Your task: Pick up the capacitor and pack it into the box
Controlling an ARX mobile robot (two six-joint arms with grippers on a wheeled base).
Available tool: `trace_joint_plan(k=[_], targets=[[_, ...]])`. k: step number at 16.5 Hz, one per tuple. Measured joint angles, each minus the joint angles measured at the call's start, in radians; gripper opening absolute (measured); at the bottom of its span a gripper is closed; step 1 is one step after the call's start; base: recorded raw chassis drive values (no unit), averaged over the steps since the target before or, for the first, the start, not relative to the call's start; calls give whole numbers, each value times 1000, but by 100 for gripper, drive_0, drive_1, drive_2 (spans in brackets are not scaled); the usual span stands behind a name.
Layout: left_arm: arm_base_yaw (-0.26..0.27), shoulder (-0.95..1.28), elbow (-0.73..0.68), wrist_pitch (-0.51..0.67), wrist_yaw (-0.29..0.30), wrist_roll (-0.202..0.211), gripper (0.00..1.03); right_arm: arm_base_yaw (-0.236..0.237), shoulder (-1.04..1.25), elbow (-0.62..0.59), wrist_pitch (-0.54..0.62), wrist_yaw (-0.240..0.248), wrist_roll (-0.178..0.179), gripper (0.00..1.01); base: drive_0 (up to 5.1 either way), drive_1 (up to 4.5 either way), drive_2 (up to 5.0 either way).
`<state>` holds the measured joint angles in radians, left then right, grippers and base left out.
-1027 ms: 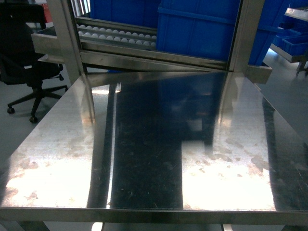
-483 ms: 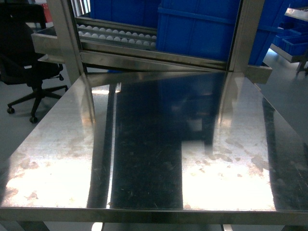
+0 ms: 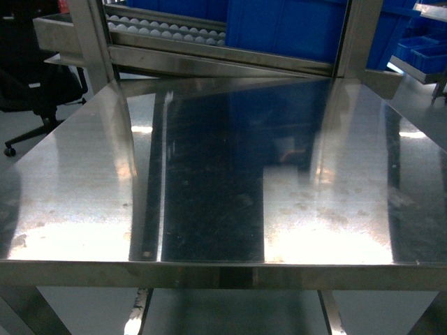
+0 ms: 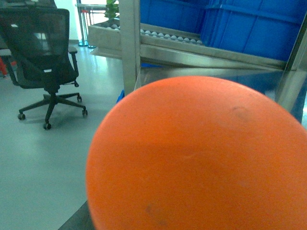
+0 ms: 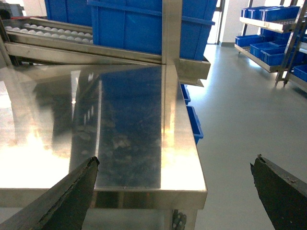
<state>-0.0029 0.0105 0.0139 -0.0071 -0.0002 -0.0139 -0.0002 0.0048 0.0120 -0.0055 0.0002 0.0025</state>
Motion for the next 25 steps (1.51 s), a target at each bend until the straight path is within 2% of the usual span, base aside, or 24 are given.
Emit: trace_joint_plan(k=[25], targets=[[0, 0, 0, 0, 0, 4, 44, 0, 0, 0, 0, 0, 0, 98, 0, 0, 0]])
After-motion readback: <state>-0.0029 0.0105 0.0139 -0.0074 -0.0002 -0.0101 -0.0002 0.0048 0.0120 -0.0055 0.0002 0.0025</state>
